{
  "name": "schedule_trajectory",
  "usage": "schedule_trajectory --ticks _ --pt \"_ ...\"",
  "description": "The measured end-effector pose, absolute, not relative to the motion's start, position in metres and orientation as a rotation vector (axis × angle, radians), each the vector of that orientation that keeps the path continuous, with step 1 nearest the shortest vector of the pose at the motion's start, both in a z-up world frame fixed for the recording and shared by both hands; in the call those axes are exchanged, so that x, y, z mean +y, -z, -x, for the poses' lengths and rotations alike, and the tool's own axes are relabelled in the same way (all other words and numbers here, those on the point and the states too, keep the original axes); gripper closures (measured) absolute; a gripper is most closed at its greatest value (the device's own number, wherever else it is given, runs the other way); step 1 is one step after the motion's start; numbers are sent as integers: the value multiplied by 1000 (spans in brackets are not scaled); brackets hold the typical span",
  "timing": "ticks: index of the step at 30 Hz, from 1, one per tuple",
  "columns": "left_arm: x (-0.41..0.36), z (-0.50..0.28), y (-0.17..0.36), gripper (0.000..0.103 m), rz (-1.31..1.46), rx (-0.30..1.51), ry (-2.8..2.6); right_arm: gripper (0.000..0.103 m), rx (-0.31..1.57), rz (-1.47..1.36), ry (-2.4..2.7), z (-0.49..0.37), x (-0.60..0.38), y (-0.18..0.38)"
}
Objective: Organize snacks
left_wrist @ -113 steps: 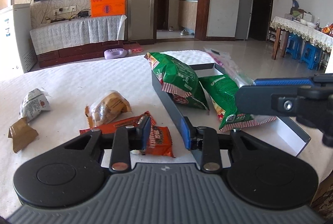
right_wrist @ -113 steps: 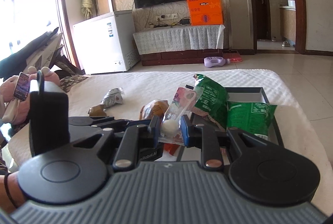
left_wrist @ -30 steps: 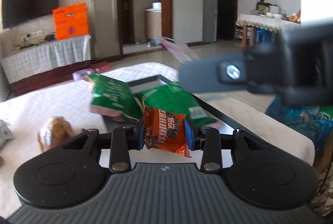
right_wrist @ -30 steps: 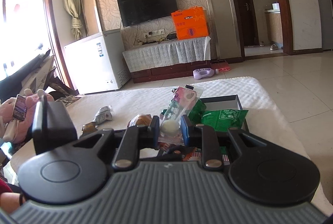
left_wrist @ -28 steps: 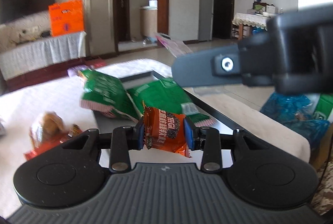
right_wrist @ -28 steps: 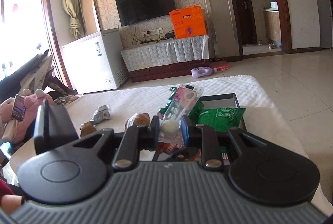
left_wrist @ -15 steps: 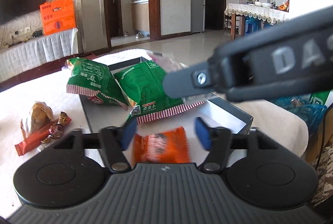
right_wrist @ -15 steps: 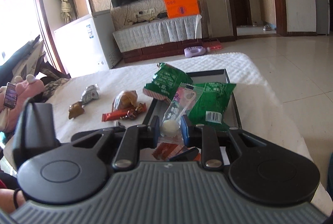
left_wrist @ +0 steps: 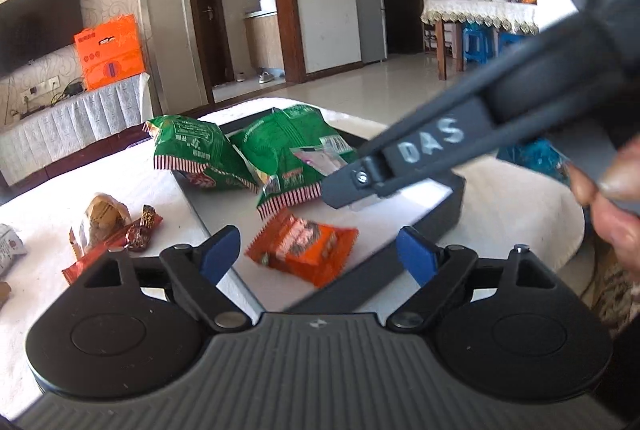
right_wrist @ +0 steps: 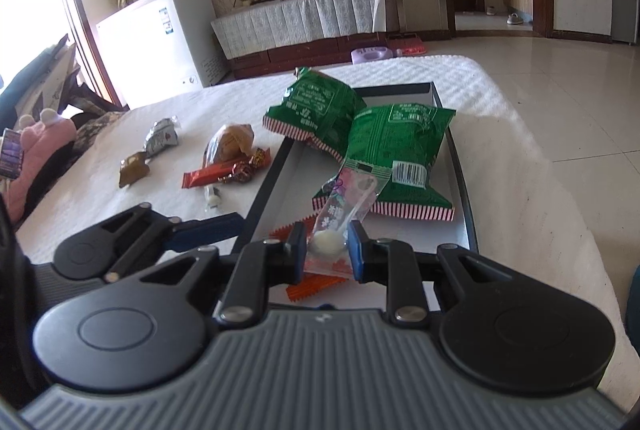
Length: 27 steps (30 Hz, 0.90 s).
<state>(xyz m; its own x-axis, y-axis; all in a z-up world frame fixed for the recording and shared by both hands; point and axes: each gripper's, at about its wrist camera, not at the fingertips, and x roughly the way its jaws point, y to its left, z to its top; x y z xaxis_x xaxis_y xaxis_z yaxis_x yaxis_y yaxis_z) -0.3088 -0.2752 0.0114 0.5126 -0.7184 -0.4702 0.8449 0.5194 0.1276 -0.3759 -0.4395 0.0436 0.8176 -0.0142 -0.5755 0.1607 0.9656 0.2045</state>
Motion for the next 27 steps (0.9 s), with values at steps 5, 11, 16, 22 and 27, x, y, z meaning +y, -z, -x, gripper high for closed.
schedule_trajectory --ticks 5,11,16,22,27 --pt "-268 318 -7 14 -392 376 975 78 632 -241 119 373 -441 -39" --pt "-267 324 -9 14 -382 375 976 76 666 -206 188 368 -446 -33" --pt "-269 326 -7 14 -391 374 976 75 683 -217 256 371 -456 -29" --pt "-268 326 -5 13 -405 370 966 72 655 -242 281 378 -457 -34" --pt "-263 324 -4 12 -402 375 951 72 612 -267 272 388 -455 -41"
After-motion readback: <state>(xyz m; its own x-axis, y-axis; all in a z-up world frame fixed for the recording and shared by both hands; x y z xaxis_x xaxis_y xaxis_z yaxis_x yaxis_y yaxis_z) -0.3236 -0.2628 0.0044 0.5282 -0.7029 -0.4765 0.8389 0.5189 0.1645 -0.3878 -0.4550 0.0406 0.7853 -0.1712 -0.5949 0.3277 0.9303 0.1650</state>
